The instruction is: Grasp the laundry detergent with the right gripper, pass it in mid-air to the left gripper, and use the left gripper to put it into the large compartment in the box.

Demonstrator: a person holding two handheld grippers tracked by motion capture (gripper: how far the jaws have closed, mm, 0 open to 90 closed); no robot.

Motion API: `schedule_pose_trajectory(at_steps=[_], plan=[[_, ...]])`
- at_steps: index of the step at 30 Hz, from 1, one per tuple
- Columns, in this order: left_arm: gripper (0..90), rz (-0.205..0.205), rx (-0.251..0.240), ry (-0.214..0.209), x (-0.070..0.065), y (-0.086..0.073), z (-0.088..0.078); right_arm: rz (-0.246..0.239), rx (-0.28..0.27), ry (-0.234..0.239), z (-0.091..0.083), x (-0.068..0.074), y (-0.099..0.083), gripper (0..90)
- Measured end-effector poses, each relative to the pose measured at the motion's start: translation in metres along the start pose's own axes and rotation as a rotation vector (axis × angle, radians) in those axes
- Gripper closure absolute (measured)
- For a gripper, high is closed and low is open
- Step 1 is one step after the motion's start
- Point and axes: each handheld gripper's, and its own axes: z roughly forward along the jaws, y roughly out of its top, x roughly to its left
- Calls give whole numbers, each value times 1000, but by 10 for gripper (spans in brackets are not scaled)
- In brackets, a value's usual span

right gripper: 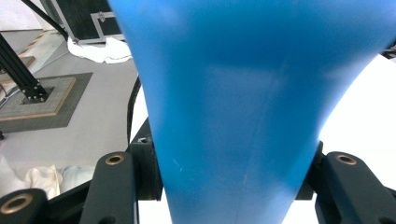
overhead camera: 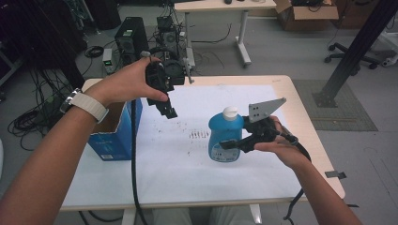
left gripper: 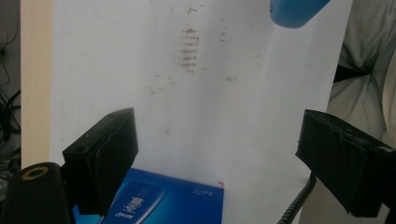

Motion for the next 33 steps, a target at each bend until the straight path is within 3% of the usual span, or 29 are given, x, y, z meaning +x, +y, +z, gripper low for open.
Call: schedule_pose_trajectory(at_steps=[13,33], plan=[[121,26,8,-21,-12,5,-9,-39,20,-1,5,-1,30,445],[112,56,-9,-48,-26,13,-16,-64,44,4,28,-6,47,445]])
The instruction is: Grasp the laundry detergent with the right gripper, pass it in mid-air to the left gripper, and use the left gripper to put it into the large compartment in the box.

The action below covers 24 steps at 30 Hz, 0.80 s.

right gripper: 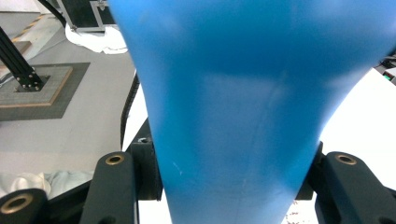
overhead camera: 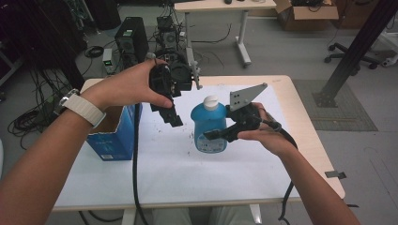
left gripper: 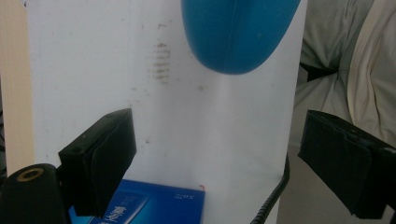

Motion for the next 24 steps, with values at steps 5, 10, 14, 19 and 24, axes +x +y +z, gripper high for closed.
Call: schedule_pose_trajectory(at_steps=[5,10,14,19,24], plan=[[112,7,-9,-8,-2,2,0,-16,3,6,6,0,7,445],[111,9,-11,-14,-4,4,0,-34,1,20,10,0,13,445],[112,13,-11,-17,-5,4,-1,-52,1,32,13,1,19,445],[110,20,-16,-25,-6,4,-2,-71,9,44,19,2,26,445],[110,24,-18,-25,-6,4,-1,-79,6,56,26,3,31,445]])
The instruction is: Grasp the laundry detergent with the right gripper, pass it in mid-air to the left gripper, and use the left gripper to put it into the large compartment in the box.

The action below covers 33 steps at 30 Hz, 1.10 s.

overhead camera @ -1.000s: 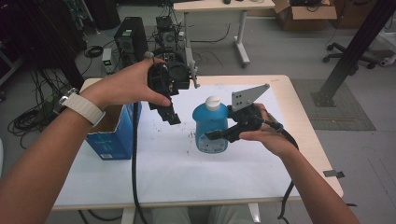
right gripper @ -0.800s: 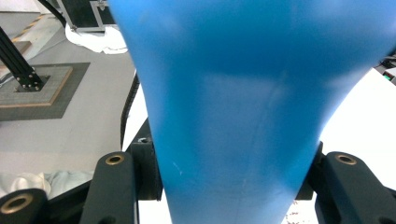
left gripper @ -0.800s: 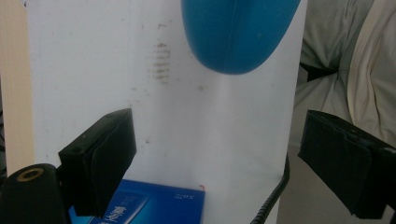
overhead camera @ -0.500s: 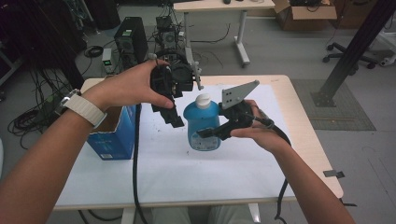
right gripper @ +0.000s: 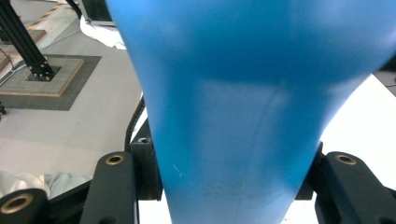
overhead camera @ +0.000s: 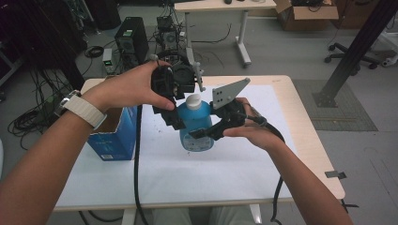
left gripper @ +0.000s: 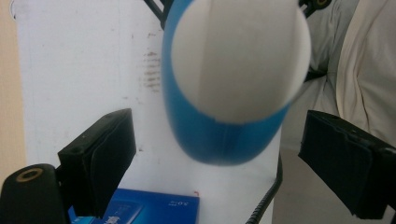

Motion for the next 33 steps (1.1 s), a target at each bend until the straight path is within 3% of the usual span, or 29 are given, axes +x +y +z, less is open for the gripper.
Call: schedule_pose_trajectory(at_steps=[10,33], plan=[[106,3,-7,-2,1,1,2,-2,6,13,13,-2,7,445],[154,6,-18,-11,5,1,7,-5,15,27,18,-3,11,445]])
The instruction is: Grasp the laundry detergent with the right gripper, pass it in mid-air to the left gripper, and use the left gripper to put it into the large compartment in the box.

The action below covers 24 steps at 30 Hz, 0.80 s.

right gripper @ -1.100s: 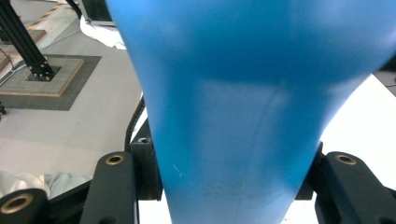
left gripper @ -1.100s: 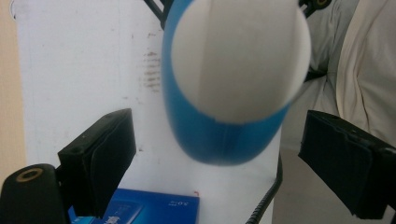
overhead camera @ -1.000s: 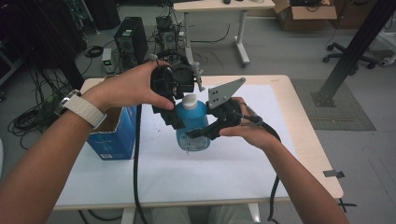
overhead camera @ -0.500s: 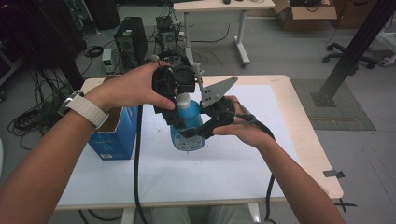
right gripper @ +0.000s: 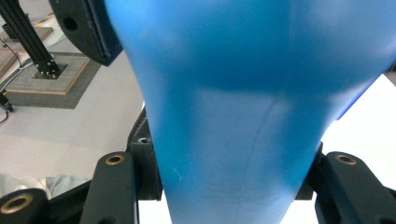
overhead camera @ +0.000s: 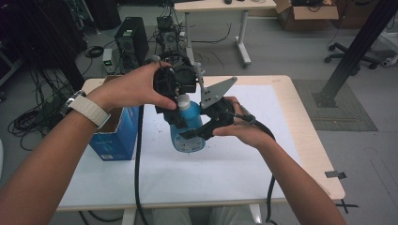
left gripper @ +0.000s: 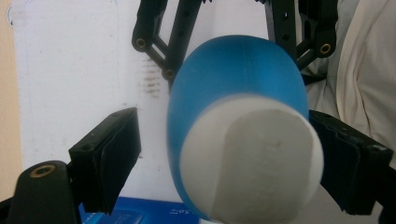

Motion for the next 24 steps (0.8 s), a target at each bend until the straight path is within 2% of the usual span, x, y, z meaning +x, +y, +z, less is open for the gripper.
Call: schedule_pose_trajectory(at_steps=[24], plan=[[232,3,3,-17,1,-4,4,2,9,8,4,0,-1,445]])
